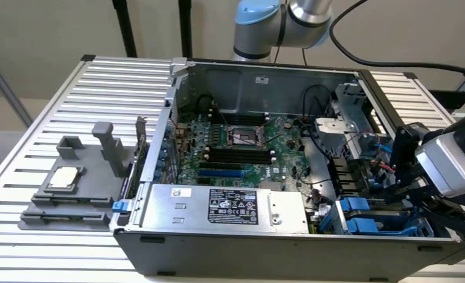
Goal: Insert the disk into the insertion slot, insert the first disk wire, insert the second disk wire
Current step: 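Insert the first disk wire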
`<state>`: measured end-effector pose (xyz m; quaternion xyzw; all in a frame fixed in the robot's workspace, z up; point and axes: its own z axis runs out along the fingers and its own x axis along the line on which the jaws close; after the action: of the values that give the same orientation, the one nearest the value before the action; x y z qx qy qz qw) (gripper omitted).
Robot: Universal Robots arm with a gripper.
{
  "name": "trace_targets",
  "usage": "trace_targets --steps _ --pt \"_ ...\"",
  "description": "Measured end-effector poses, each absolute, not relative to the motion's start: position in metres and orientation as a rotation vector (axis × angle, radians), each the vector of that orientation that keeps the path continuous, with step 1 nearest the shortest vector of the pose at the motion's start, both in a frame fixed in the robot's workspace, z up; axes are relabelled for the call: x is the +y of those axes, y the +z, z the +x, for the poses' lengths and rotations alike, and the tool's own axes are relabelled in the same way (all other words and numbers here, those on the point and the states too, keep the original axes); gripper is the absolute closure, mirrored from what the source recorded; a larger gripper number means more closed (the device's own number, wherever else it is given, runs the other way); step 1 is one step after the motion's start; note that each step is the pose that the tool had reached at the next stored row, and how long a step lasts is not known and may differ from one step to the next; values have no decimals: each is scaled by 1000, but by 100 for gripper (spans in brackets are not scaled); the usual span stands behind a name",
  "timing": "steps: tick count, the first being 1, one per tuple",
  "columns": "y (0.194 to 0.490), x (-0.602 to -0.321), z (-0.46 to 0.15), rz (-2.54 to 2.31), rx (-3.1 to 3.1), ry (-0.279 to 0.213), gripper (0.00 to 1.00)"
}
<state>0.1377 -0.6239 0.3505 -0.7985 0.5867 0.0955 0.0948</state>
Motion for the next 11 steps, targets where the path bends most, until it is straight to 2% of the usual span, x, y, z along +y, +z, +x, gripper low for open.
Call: trace_targets --steps 11 --pt "348 -624 136 -2242 1902 251 84"
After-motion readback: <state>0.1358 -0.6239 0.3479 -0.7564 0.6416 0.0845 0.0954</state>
